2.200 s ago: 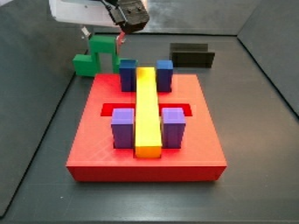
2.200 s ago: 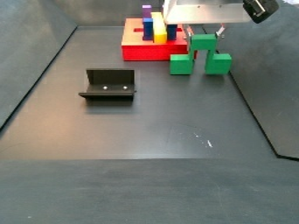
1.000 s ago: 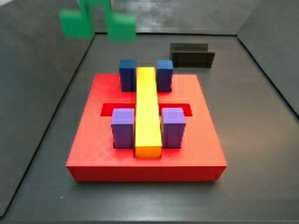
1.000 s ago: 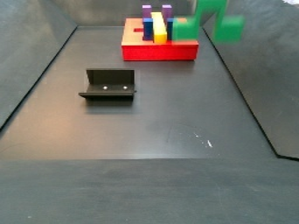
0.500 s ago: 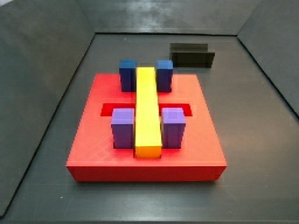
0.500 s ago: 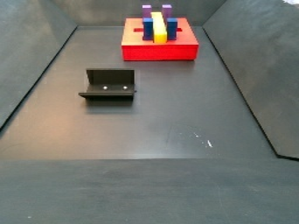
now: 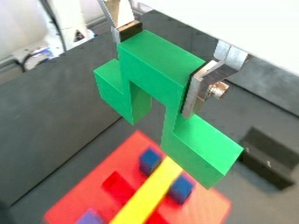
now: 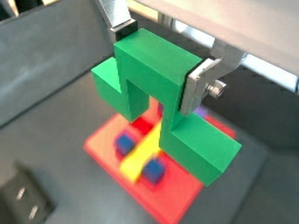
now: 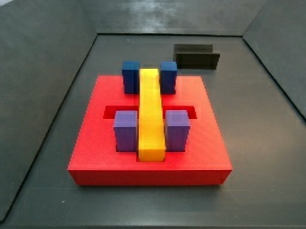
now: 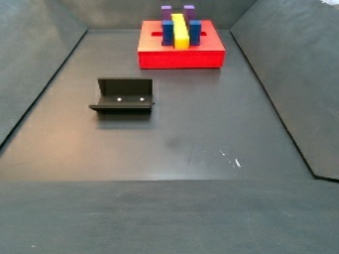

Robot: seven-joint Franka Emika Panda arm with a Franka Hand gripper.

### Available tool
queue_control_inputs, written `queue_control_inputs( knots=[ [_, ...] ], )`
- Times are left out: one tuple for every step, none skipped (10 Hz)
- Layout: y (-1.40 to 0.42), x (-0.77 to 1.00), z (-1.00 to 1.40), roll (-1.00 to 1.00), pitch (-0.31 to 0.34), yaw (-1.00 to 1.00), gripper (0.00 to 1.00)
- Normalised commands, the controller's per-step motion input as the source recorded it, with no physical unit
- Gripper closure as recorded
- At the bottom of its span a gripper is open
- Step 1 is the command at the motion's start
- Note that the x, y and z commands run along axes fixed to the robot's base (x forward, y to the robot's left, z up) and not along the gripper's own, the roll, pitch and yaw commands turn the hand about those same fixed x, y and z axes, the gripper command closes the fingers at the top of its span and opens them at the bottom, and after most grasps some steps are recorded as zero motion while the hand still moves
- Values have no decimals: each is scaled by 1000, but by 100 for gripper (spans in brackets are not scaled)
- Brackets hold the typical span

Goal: Pick up the green object. Move up. Move to above the board. Insert the green object.
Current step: Move to above the board, then insert the green object.

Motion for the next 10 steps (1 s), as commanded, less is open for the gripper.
queue_control_inputs(
  knots=[
    [-216, 203, 64, 22, 92, 20, 100],
    [0, 0, 0, -7, 0, 0, 100],
    [0, 234, -357, -11, 21, -91, 100],
    [-120, 97, -903, 36, -144, -77, 100],
    [-49, 89, -914, 20, -163, -14, 100],
    [0, 97, -926, 30, -151, 0, 100],
    [-34, 160, -920, 71, -136, 0, 100],
    [-340, 269, -829, 173, -100, 80, 100],
    [-423, 234, -786, 214, -69, 31, 100],
    [-380, 214, -697, 224, -31, 0, 100]
  ],
)
